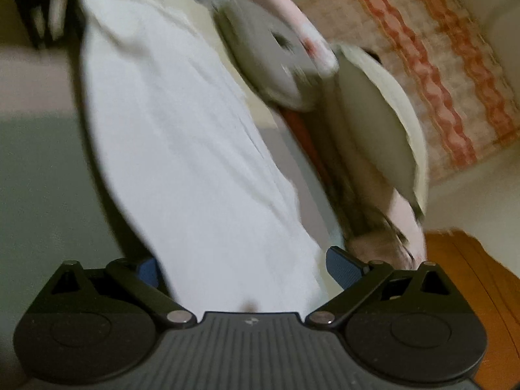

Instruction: Fold clothes

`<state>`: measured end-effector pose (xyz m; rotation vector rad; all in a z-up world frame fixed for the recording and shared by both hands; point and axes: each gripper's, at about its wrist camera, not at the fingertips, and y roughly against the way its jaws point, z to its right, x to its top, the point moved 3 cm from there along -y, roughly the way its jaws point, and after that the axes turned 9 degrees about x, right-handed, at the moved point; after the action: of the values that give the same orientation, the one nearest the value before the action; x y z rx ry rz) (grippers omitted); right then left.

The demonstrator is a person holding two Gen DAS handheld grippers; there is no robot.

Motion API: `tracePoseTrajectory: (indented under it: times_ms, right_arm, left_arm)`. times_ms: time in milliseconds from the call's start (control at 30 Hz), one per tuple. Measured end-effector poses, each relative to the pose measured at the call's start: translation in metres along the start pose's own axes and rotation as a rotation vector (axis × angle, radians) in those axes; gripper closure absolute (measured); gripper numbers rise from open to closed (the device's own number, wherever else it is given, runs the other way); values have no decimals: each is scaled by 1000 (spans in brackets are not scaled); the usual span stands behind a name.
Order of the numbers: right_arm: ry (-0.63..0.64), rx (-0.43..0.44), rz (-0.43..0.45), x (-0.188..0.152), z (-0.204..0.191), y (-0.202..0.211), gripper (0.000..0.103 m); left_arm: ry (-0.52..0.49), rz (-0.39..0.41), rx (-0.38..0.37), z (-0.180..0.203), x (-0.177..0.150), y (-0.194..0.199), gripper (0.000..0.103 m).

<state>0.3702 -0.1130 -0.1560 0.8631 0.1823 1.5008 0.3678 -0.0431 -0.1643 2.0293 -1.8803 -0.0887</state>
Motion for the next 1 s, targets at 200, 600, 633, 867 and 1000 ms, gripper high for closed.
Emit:
tracePoseTrajectory:
  times_ms: [200, 600, 633, 867, 1000]
  right_arm:
    - [63, -25, 0, 2, 1, -7, 2]
    - [191, -85, -74, -16, -11, -19, 40]
    - [197, -86, -74, -15, -11, -20, 40]
    - [156, -66, -64, -18, -10, -20, 55]
    - [176, -28, -71, -22, -28, -20, 92]
  left_arm:
    - [-22, -29, 6, -5, -11, -10, 13]
    - [-161, -54, 105, 15, -19, -5, 43]
    - [-155, -59, 104, 17, -19, -4, 46]
    - [-120, -81, 81, 33, -21, 0, 95]
    - [-64, -101, 42, 35, -24, 0, 103]
